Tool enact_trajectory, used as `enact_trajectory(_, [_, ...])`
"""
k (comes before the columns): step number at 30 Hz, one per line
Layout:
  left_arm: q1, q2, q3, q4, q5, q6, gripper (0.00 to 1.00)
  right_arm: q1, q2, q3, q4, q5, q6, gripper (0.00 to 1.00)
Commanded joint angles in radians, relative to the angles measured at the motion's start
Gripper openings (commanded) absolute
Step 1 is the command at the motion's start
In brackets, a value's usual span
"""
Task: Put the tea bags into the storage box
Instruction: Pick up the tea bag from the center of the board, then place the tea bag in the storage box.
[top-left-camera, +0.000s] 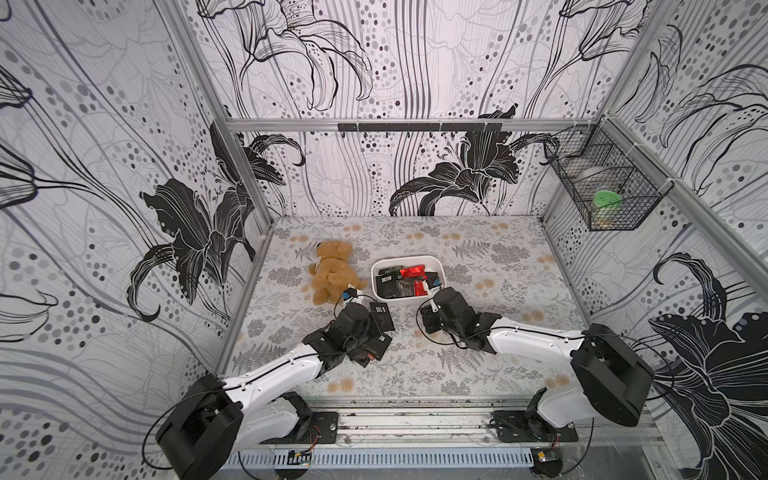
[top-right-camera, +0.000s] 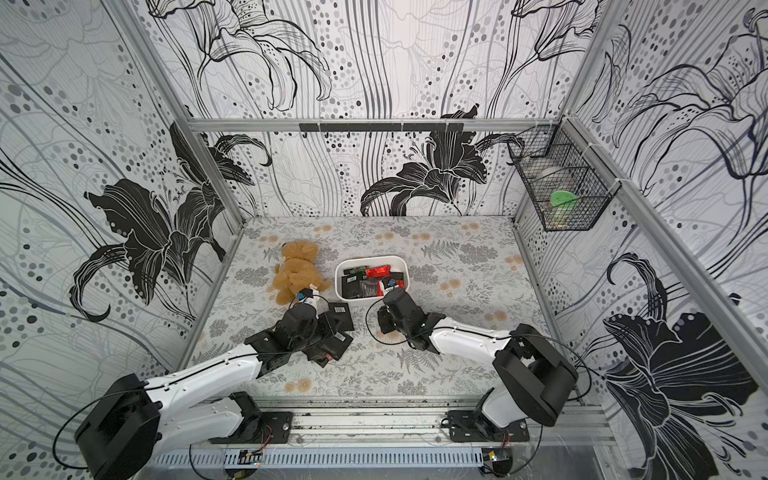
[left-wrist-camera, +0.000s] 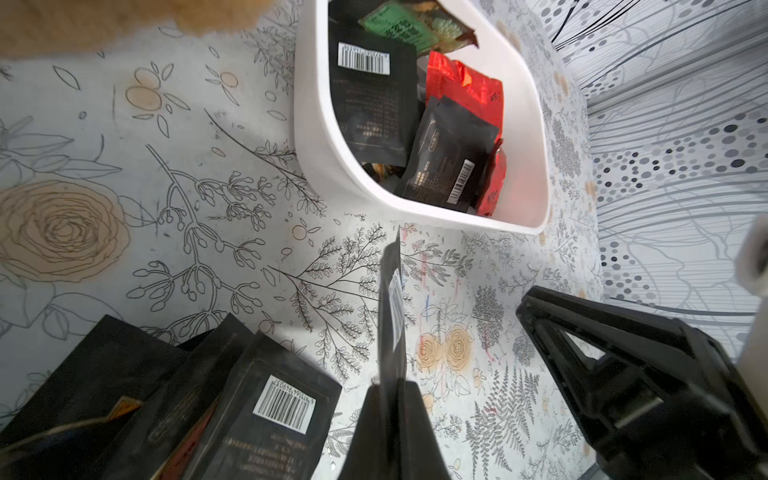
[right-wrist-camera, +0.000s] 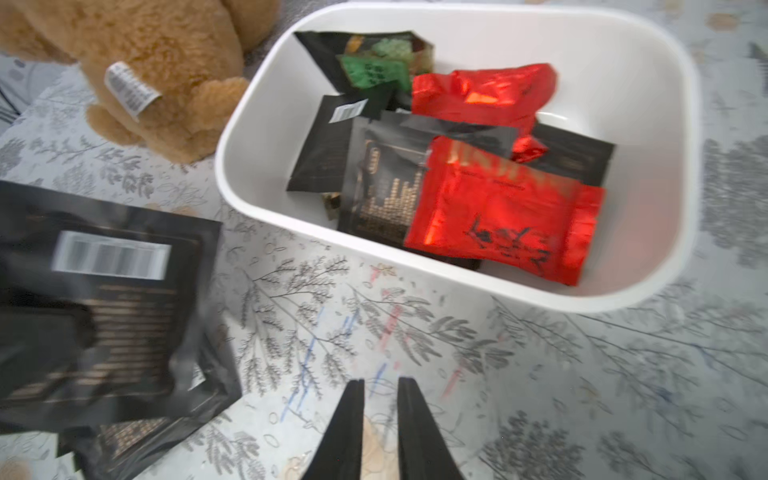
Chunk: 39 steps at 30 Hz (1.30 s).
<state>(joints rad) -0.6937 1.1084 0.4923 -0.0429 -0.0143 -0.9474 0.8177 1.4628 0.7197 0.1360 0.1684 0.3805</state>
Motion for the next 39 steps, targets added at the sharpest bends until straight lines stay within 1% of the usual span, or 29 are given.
enact_trajectory(1, [-0.006,-0.049,0.077,-0.116,-0.064,0.034,0.0,-0.037,-0.065,-0.055,0.036,0.072,0.066,0.22])
enact_trajectory(5, [-0.007,-0.014,0.184,-0.166,-0.079,0.062,0.0,-0.083,-0.14,-0.116,0.069,0.039,0.095,0.29])
enact_trajectory(7, [-0.008,0.036,0.247,-0.176,-0.09,0.084,0.0,-0.097,-0.171,-0.141,0.08,0.043,0.101,0.32])
enact_trajectory(11, [-0.009,0.192,0.406,-0.19,-0.107,0.122,0.0,-0.122,-0.212,-0.175,0.101,0.04,0.111,0.39])
enact_trajectory(15, [-0.007,0.375,0.581,-0.185,-0.081,0.158,0.0,-0.138,-0.216,-0.179,0.1,0.029,0.114,0.4])
enact_trajectory(21, [-0.009,0.622,0.783,-0.179,-0.031,0.18,0.0,-0.15,-0.233,-0.198,0.129,0.0,0.117,0.4])
enact_trajectory(23, [-0.007,0.681,0.836,-0.19,-0.025,0.187,0.0,-0.151,-0.243,-0.207,0.138,-0.004,0.118,0.42])
enact_trajectory(27, [-0.006,0.766,0.898,-0.213,-0.032,0.201,0.0,-0.151,-0.249,-0.216,0.16,-0.022,0.109,0.43])
enact_trajectory(28, [-0.007,0.777,0.908,-0.229,-0.041,0.205,0.02,-0.152,-0.248,-0.217,0.161,-0.024,0.109,0.44])
enact_trajectory(29, [-0.006,0.784,0.916,-0.24,-0.051,0.209,0.05,-0.152,-0.246,-0.215,0.161,-0.027,0.107,0.44])
enact_trajectory(31, [-0.005,0.778,0.916,-0.267,-0.089,0.209,0.23,-0.151,-0.245,-0.216,0.17,-0.033,0.101,0.46])
enact_trajectory(32, [-0.002,0.768,0.915,-0.284,-0.119,0.208,0.28,-0.152,-0.242,-0.214,0.174,-0.039,0.101,0.46])
enact_trajectory(34, [0.007,0.739,0.902,-0.313,-0.163,0.21,0.45,-0.151,-0.236,-0.21,0.175,-0.052,0.097,0.46])
enact_trajectory(36, [0.016,0.692,0.871,-0.327,-0.204,0.209,0.49,-0.152,-0.229,-0.21,0.181,-0.07,0.091,0.46])
enact_trajectory(39, [0.029,0.614,0.82,-0.348,-0.236,0.204,0.57,-0.152,-0.215,-0.205,0.192,-0.094,0.083,0.46])
